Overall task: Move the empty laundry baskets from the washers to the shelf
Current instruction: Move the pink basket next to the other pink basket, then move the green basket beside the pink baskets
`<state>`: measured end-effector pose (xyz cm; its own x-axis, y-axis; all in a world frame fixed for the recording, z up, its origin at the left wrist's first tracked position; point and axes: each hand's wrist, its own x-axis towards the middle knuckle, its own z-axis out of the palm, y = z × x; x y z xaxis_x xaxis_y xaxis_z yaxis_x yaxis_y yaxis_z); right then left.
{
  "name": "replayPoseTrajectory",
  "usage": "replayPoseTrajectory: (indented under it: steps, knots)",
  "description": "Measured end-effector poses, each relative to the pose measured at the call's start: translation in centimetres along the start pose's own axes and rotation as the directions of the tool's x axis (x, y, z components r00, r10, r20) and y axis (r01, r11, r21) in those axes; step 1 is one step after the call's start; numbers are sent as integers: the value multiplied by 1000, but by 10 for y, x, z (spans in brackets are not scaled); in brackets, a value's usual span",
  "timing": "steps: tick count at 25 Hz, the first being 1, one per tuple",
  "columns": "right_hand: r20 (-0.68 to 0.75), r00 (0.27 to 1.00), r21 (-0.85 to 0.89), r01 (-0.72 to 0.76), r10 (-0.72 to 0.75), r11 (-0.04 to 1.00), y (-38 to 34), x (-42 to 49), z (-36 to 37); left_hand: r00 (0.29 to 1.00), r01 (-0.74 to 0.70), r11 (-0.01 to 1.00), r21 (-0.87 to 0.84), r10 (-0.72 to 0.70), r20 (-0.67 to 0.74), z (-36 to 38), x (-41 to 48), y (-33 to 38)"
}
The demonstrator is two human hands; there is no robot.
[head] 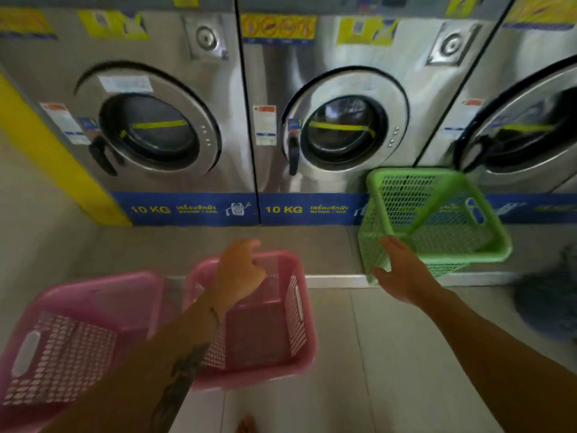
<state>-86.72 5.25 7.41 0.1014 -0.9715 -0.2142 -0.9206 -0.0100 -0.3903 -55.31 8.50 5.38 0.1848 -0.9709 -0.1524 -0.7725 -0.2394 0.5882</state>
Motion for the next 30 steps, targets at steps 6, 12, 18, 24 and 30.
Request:
replayPoseTrajectory:
  steps: [6,12,18,24,30]
  knots:
    - [-102,995,9,22,-21,1000,118,-12,-110,986,-153,988,-36,151,-66,42,-2,150]
    - [-106,994,0,-16,15,1000,217,-16,-187,981,-182,979,-90,175,-78,109,-7,273]
    - [-99,990,9,-100,101,995,285,34,-227,983,-181,981,-69,178,-44,162,39,345]
    - [-38,986,-38,-166,164,985,330,129,-235,987,-163,986,16,163,7,209,147,365]
    - [46,965,-28,-257,258,966,370,213,-226,988,-148,946,289,131,78,253,233,369]
